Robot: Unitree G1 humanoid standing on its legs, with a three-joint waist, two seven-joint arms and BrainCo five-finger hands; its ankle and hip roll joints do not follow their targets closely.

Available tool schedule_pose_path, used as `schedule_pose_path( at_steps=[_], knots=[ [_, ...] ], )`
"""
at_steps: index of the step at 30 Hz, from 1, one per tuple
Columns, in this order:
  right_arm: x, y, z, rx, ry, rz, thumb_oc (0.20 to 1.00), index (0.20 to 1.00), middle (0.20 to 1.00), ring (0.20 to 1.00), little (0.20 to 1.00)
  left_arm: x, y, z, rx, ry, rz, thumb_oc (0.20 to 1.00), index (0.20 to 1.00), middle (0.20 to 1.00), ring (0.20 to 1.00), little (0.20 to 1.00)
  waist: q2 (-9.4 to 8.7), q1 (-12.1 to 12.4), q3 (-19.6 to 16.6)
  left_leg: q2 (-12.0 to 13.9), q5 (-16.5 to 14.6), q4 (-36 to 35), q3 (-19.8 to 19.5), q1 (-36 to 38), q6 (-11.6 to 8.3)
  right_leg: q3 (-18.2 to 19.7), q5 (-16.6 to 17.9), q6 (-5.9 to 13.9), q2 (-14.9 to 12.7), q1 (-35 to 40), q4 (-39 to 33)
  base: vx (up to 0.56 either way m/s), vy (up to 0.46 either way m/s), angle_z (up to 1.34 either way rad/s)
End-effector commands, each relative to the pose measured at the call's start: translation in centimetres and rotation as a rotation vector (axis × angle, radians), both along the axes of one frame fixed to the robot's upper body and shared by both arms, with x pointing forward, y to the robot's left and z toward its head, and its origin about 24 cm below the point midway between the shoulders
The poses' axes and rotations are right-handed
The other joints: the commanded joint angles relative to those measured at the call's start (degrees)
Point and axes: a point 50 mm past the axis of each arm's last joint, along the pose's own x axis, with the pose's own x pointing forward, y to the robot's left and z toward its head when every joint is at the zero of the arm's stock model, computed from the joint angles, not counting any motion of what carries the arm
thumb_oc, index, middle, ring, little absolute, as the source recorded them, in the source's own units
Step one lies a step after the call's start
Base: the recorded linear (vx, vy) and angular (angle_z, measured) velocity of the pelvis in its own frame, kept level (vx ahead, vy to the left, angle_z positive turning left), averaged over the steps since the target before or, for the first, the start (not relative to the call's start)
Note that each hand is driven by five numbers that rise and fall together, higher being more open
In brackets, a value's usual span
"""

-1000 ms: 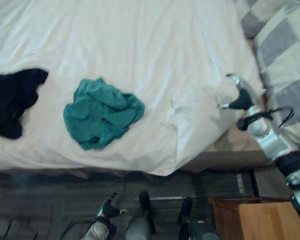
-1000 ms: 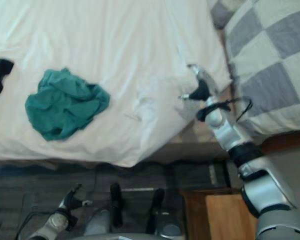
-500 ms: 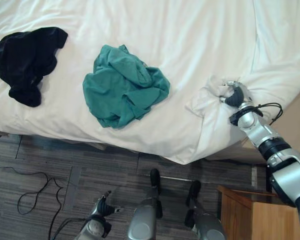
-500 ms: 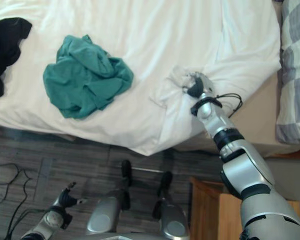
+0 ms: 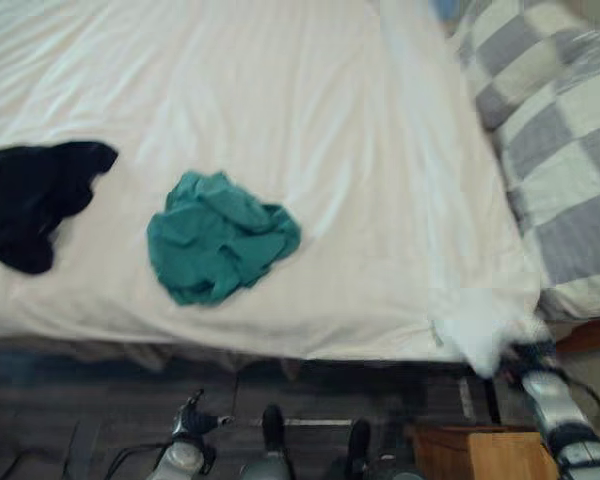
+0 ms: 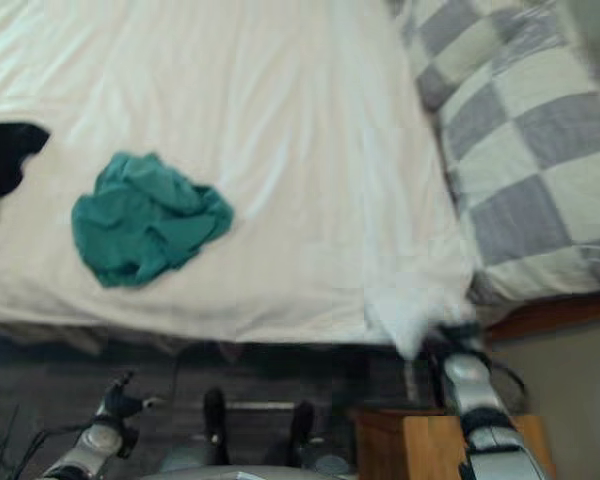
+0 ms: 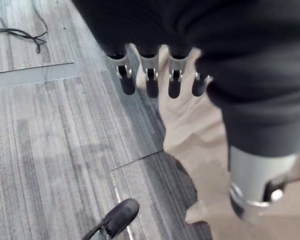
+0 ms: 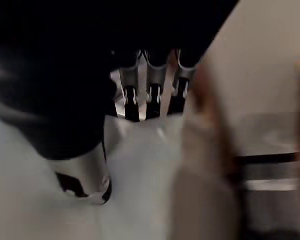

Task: Tidy up the quilt and then pick up the clothes from the bed and put them into the laundry hamper.

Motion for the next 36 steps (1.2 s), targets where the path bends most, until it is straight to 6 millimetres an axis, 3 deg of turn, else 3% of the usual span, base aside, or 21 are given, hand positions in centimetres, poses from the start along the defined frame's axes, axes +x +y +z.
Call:
schedule_pose_path(
  at_steps=[1, 5, 7, 10, 11, 13, 14, 15, 16, 19, 22, 26, 27, 28, 29, 31, 32, 33, 34, 35, 36],
  knots=[
    [-3.9, -5.6, 1.8, -0.039, -0.008, -0.235, 1.000, 1.000, 1.000, 1.000, 1.000, -0.1, 0.0, -0.4, -0.009, 0.052, 0.028, 1.000, 1.000, 1.000, 1.000, 1.000, 2.89, -1.37, 0.29, 2.73, -5.35, 0.03, 2.48, 5.15, -3.14, 1.14, -4.74, 4.56, -1.24, -0.53, 0.35, 0.04, 0.035, -0.13],
    [-6.3, -9.8, 6.0, -0.190, -0.107, -0.353, 1.000, 1.000, 1.000, 1.000, 1.000, -1.4, 1.1, -0.5, -0.001, 0.084, 0.056, 1.000, 1.000, 1.000, 1.000, 1.000, 3.12, -2.57, -0.65, 2.69, -5.53, 0.03, 2.07, 5.24, -3.33, 0.68, -4.75, 4.76, -1.42, -0.13, 0.35, 0.03, 0.032, -0.17],
    [-5.3, -10.6, 8.7, -0.269, -0.205, -0.344, 1.000, 1.000, 1.000, 1.000, 1.000, -1.5, 1.3, -0.4, 0.001, 0.083, 0.059, 1.000, 1.000, 1.000, 1.000, 1.000, 3.24, -2.87, -0.83, 2.73, -5.64, 0.03, 1.95, 5.24, -3.38, 0.60, -4.85, 4.77, -1.47, -0.10, 0.35, 0.03, 0.021, -0.05],
    [-1.6, -9.7, 13.5, -0.374, -0.430, -0.242, 1.000, 1.000, 1.000, 1.000, 1.000, -1.1, 0.9, -0.4, -0.010, 0.072, 0.052, 1.000, 1.000, 1.000, 1.000, 1.000, 3.53, -3.00, -0.29, 2.78, -5.89, 0.03, 1.70, 5.32, -3.31, 0.74, -5.19, 4.73, -1.46, -0.16, 0.35, 0.01, 0.004, -0.08],
    [-0.2, -8.9, 14.9, -0.402, -0.502, -0.189, 0.235, 0.235, 0.235, 0.235, 0.235, -0.8, 0.5, -0.4, -0.016, 0.065, 0.040, 1.000, 1.000, 1.000, 1.000, 1.000, 3.61, -2.99, 0.12, 2.82, -5.80, 0.03, 1.66, 5.14, -3.29, 0.81, -5.21, 4.66, -1.48, -0.41, 0.35, -0.03, -0.026, -0.03],
    [2.9, -6.9, 17.2, -0.403, -0.649, -0.109, 0.200, 0.200, 0.200, 0.200, 0.200, 0.4, -0.3, -0.3, -0.027, 0.032, 0.010, 1.000, 1.000, 1.000, 1.000, 1.000, 3.85, -2.45, 1.94, 2.82, -5.28, 0.03, 1.23, 3.85, -3.28, 1.24, -5.19, 4.44, -1.53, -1.99, 0.59, -0.09, -0.029, 0.03],
    [3.0, -6.9, 17.3, -0.402, -0.651, -0.108, 0.200, 0.200, 0.200, 0.200, 0.200, 0.5, -0.3, -0.2, -0.027, 0.031, 0.012, 1.000, 1.000, 1.000, 1.000, 1.000, 3.82, -2.52, 1.93, 2.80, -5.05, 0.03, 1.24, 3.61, -3.24, 1.25, -4.97, 4.38, -1.55, -2.20, 0.53, -0.21, -0.037, 0.04],
    [7.1, -3.7, 20.1, -0.365, -0.810, 0.006, 0.200, 0.200, 0.200, 0.200, 0.200, 2.8, -1.6, 0.3, -0.036, -0.030, -0.032, 1.000, 1.000, 1.000, 1.000, 1.000, 4.29, -1.70, 5.39, 2.85, -4.45, 0.03, 0.81, 1.81, -3.26, 1.91, -5.19, 4.03, -1.62, -4.71, 1.73, -0.27, -0.038, 0.10],
    [9.3, -2.2, 21.9, -0.353, -0.878, 0.055, 0.200, 0.200, 0.200, 0.200, 0.200, 3.9, -2.0, 0.8, -0.042, -0.070, -0.042, 1.000, 1.000, 1.000, 1.000, 1.000, 4.54, -1.38, 7.52, 2.89, -3.70, 0.59, 0.80, 0.18, -3.20, 2.42, -5.34, 3.73, -1.91, -7.03, 3.40, -0.32, -0.036, 0.08],
    [13.6, 1.5, 26.0, -0.347, -0.979, 0.170, 0.200, 0.200, 0.200, 0.200, 0.200, 6.6, -2.7, 2.2, -0.052, -0.171, -0.061, 1.000, 1.000, 1.000, 1.000, 1.000, 5.01, 0.21, 12.14, 3.62, -4.92, 7.58, 1.08, -5.72, -3.67, 3.13, -6.40, 2.85, -2.71, -11.98, 8.13, -0.19, -0.047, 0.05],
    [15.9, 3.2, 27.9, -0.344, -0.987, 0.204, 0.200, 0.200, 0.200, 0.200, 0.200, 7.9, -2.8, 3.1, -0.056, -0.237, -0.050, 1.000, 1.000, 1.000, 1.000, 1.000, 5.98, 1.31, 14.23, 4.39, -5.59, 12.35, 1.08, -11.04, -4.19, 2.82, -7.71, 2.52, -3.28, -16.82, 12.68, -0.12, -0.078, 0.03],
    [17.1, 3.8, 26.1, -0.272, -0.913, 0.192, 0.200, 0.200, 0.200, 0.200, 0.200, 7.9, -2.3, 3.5, -0.068, -0.269, -0.021, 1.000, 1.000, 1.000, 1.000, 1.000, 7.01, 2.15, 15.44, 5.45, -5.96, 15.53, 1.58, -14.57, -4.47, 2.95, -8.99, 2.19, -3.48, -21.03, 16.93, -0.06, -0.022, 0.04],
    [17.2, 4.1, 24.4, -0.239, -0.866, 0.195, 0.200, 0.200, 0.200, 0.200, 0.200, 8.0, -2.2, 3.6, -0.072, -0.277, -0.008, 1.000, 1.000, 1.000, 1.000, 1.000, 7.21, 2.28, 15.76, 5.90, -6.26, 16.57, 1.49, -15.40, -4.35, 2.80, -9.44, 2.01, -3.53, -22.19, 18.27, -0.02, -0.030, 0.03],
    [16.4, 5.4, 17.8, -0.147, -0.684, 0.211, 0.200, 0.200, 0.200, 0.200, 0.200, 8.2, -1.9, 3.6, -0.071, -0.279, 0.022, 1.000, 1.000, 1.000, 1.000, 1.000, 7.48, 2.27, 16.19, 6.43, -6.93, 18.01, 0.94, -15.69, -4.01, 2.43, -10.37, 1.54, -3.41, -22.61, 20.18, 0.00, -0.037, 0.02],
    [15.4, 6.1, 14.2, -0.090, -0.589, 0.210, 0.200, 0.200, 0.200, 0.200, 0.200, 8.1, -2.0, 3.5, -0.070, -0.272, 0.031, 1.000, 1.000, 1.000, 1.000, 1.000, 7.50, 2.14, 15.92, 6.34, -6.95, 17.55, 0.75, -15.04, -3.96, 2.19, -10.44, 1.45, -3.35, -21.97, 19.97, 0.04, -0.039, 0.16],
    [13.2, 7.3, 9.2, -0.018, -0.455, 0.212, 0.200, 0.200, 0.200, 0.200, 0.200, 8.0, -2.3, 3.1, -0.068, -0.250, 0.041, 1.000, 1.000, 1.000, 1.000, 1.000, 7.38, 1.64, 15.48, 6.07, -6.85, 16.05, 0.66, -13.36, -4.02, 1.88, -10.19, 1.43, -3.18, -20.40, 18.63, 0.08, -0.016, 0.29],
    [9.8, 9.0, 4.0, 0.049, -0.292, 0.225, 0.200, 0.200, 0.200, 0.200, 0.200, 7.7, -3.0, 2.6, -0.067, -0.230, 0.043, 1.000, 1.000, 1.000, 1.000, 1.000, 7.08, 0.73, 14.87, 5.72, -6.47, 13.70, 0.71, -10.51, -4.04, 1.82, -9.64, 1.27, -2.75, -17.42, 15.90, 0.13, -0.001, 0.12],
    [7.9, 9.7, 1.4, 0.067, -0.182, 0.251, 0.200, 0.200, 0.200, 0.200, 0.200, 7.3, -3.6, 2.2, -0.071, -0.213, 0.037, 1.000, 1.000, 1.000, 1.000, 1.000, 6.87, 0.34, 14.23, 5.26, -6.07, 11.92, 0.64, -8.79, -3.97, 1.83, -8.99, 1.39, -2.31, -15.13, 13.03, 0.11, 0.003, -0.01],
    [7.9, 9.8, 1.4, 0.067, -0.181, 0.251, 0.200, 0.200, 0.200, 0.200, 0.200, 7.3, -3.6, 2.2, -0.071, -0.212, 0.037, 1.000, 1.000, 1.000, 1.000, 1.000, 6.87, 0.33, 14.33, 5.25, -6.01, 11.78, 0.64, -8.58, -3.97, 1.81, -8.93, 1.40, -2.29, -14.91, 12.89, 0.16, 0.030, -0.11],
    [3.6, 11.2, -2.8, 0.098, 0.027, 0.315, 0.482, 0.482, 0.482, 0.482, 0.482, 6.4, -4.4, 1.4, -0.082, -0.172, 0.034, 1.000, 1.000, 1.000, 1.000, 1.000, 6.73, -0.30, 12.33, 3.91, -5.72, 8.19, 0.56, -5.71, -3.73, 1.69, -6.71, 1.91, -1.91, -11.62, 7.60, 0.18, 0.062, -0.09],
    [-0.4, 11.5, -5.6, 0.131, 0.191, 0.325, 1.000, 1.000, 1.000, 1.000, 1.000, 5.5, -4.6, 0.8, -0.089, -0.145, 0.032, 1.000, 1.000, 1.000, 1.000, 1.000, 7.00, -0.72, 10.62, 2.95, -5.64, 6.66, 1.58, -3.63, -3.88, 0.89, -4.92, 2.49, -2.46, -8.61, 3.34, 0.19, 0.104, -0.14]
  ],
)
